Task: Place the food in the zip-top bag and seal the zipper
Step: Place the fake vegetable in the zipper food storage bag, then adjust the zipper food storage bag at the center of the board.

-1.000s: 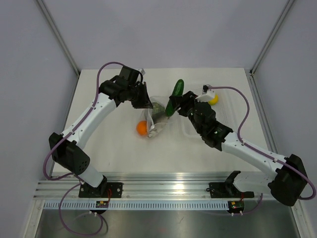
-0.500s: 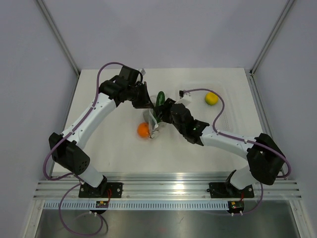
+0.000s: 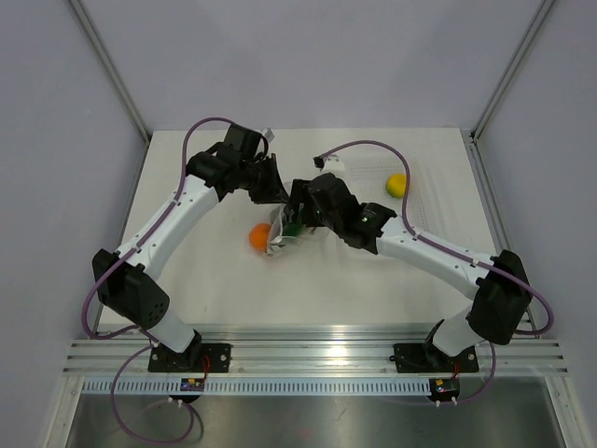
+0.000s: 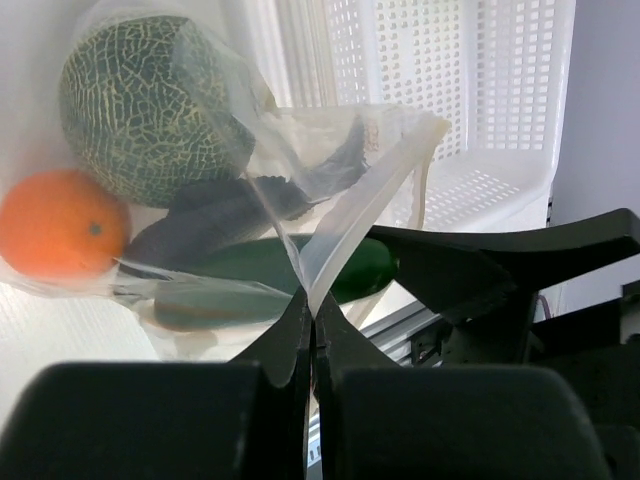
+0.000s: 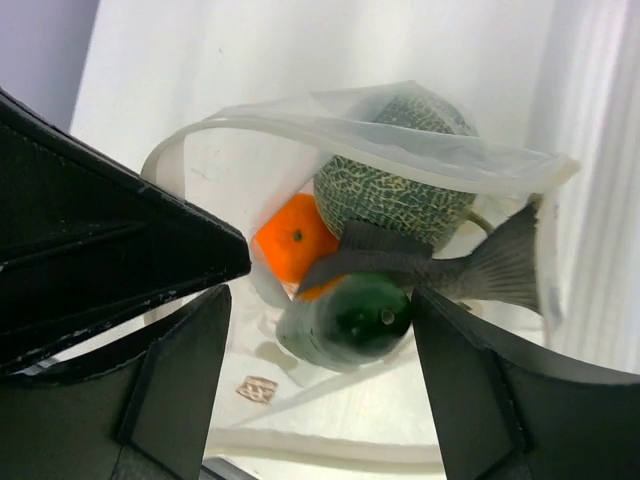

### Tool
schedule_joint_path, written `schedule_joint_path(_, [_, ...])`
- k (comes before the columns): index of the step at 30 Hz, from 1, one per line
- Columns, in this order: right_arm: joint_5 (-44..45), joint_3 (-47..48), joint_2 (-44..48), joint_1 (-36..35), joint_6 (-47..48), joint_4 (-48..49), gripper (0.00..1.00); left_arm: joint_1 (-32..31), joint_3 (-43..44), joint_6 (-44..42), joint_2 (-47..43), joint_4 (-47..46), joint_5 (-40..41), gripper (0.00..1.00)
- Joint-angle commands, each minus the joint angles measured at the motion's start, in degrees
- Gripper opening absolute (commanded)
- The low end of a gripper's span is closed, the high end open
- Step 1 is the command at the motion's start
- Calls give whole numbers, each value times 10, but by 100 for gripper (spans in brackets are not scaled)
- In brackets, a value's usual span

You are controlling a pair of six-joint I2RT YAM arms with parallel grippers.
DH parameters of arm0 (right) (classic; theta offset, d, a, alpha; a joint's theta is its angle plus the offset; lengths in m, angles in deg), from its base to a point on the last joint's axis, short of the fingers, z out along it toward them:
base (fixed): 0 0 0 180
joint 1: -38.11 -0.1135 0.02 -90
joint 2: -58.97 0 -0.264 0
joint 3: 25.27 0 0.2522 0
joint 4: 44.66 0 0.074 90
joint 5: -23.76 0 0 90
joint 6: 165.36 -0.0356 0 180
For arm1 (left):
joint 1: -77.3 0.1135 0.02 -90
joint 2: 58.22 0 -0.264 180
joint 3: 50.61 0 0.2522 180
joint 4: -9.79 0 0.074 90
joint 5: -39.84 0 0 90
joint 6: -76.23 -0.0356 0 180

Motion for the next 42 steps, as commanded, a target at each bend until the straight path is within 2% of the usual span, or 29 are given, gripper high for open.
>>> schedule_joint_path(1, [23, 37, 34, -1, 38, -58, 80, -2, -6, -6, -18, -28, -25, 0])
schedule_joint_path(6, [51, 30, 74, 41, 22, -102, 77, -2, -7, -11, -23, -27, -27, 0])
schedule_joint_path(10, [8, -24, 98, 98, -20, -119, 73, -2, -5, -13, -27, -26, -28, 0])
schedule_joint_path(17, [-44, -47, 55, 106, -20, -137, 74, -2, -2, -14, -26, -27, -31, 0])
schedule_joint_path(20, [-49, -50, 41, 105, -20, -127, 62, -1, -3, -18, -27, -24, -32, 0])
schedule_joint_path(22, [-38, -45, 35, 105, -20, -125, 47, -1, -2, -25, -27, -21, -32, 0])
schedule_joint_path(24, [-26, -36, 32, 105, -15, -122, 42, -2, -1, -31, -28, -14, -34, 0])
schedule_joint_path(26, [-16, -27, 24, 105, -8, -124, 33, -1, -2, -42, -33, -7, -33, 0])
schedule_joint_path(28, [-1, -12, 11, 105, 1, -130, 29, -2, -4, -54, -35, -1, -26, 0])
schedule_joint_path(30, [6, 3, 0, 105, 8, -135, 4, -1, -8, -61, -41, 6, -21, 0])
schedule_joint_path(32, [5, 14, -1, 106, 9, -140, 0, -1, -10, -66, -43, 9, -21, 0])
schedule_joint_path(37, [-25, 54, 29, 105, 21, -166, 0, -1, 5, -96, -46, 32, 0, 0])
schedule_joint_path(39, [-56, 70, 44, 104, 23, -174, 0, -2, 30, -105, -42, 37, 17, 0])
schedule_joint_path(42, [-46, 87, 71, 84, 13, -179, 0, -1, 65, -129, -40, 49, 51, 0])
